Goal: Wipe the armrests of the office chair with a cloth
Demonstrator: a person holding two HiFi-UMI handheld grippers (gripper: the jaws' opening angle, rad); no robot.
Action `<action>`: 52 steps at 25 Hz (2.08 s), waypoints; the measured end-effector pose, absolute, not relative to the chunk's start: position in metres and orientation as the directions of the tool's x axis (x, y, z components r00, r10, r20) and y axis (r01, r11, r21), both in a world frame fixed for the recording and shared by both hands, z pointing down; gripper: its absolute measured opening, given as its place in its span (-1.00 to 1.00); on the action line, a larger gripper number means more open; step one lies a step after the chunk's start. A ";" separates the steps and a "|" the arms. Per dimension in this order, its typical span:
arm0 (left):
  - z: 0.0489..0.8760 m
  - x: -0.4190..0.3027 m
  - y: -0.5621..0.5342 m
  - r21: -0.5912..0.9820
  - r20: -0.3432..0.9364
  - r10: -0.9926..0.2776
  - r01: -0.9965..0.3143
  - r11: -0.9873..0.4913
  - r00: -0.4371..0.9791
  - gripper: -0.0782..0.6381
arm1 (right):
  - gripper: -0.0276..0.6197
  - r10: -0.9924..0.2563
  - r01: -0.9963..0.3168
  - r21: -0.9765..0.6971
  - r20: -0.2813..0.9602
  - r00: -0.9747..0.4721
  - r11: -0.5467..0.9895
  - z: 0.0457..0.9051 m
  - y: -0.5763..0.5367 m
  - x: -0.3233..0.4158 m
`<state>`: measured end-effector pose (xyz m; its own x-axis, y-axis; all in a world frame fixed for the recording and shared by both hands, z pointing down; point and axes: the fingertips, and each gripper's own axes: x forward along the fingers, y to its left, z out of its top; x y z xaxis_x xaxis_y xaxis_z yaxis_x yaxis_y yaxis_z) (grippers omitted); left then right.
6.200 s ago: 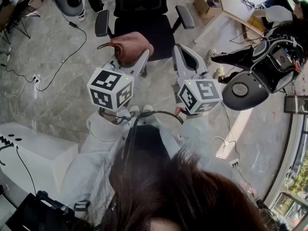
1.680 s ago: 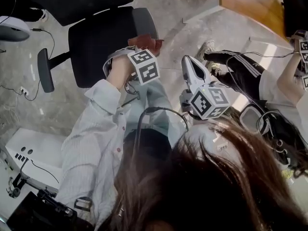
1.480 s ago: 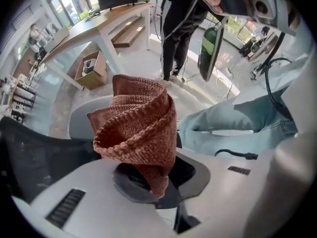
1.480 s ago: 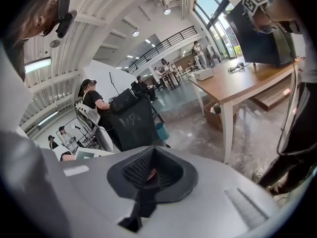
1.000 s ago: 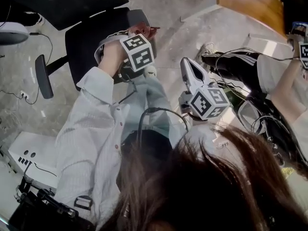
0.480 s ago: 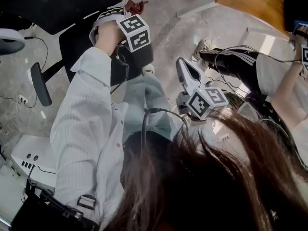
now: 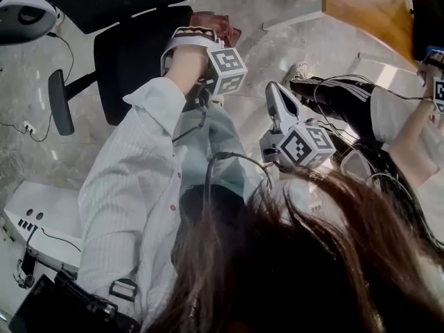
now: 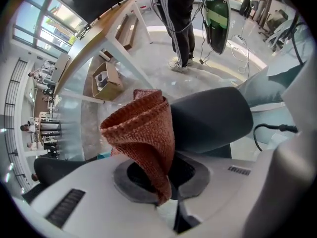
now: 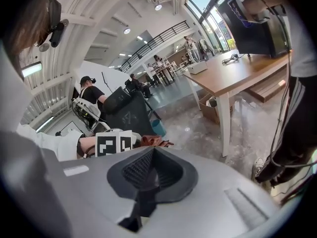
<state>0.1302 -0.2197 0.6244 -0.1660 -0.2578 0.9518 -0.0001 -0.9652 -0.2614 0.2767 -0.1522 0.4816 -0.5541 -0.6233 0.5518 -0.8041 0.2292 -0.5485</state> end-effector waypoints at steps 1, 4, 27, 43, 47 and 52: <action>0.624 0.130 -0.212 -0.251 0.955 -0.247 0.000 -0.968 -0.165 -0.65 | -0.91 -0.624 -0.804 -0.549 0.551 -0.554 0.229 0.481 -0.151 0.277; 0.624 0.136 -0.189 -0.214 0.964 -0.210 -0.005 -0.977 -0.164 -0.65 | -0.91 -0.627 -0.803 -0.550 0.548 -0.553 0.228 0.479 -0.147 0.280; 0.587 0.161 -0.064 -0.076 0.995 -0.065 -0.161 -0.984 -0.069 -0.65 | -0.91 -0.649 -0.764 -0.569 0.464 -0.603 0.303 0.420 -0.115 0.281; 0.445 0.156 -0.073 0.306 0.771 -0.290 -0.729 -0.612 0.567 -0.65 | -0.91 -0.610 -0.701 -0.497 0.363 -0.704 0.512 0.352 -0.116 0.241; 0.387 0.119 -0.073 0.463 0.560 -0.545 -0.781 -0.420 0.624 -0.65 | -0.91 -0.567 -0.657 -0.439 0.335 -0.752 0.613 0.335 -0.117 0.217; 0.347 0.015 -0.008 0.559 0.386 -0.798 -0.805 -0.196 0.463 -0.65 | -0.91 -0.469 -0.553 -0.406 0.295 -0.833 0.727 0.321 -0.073 0.156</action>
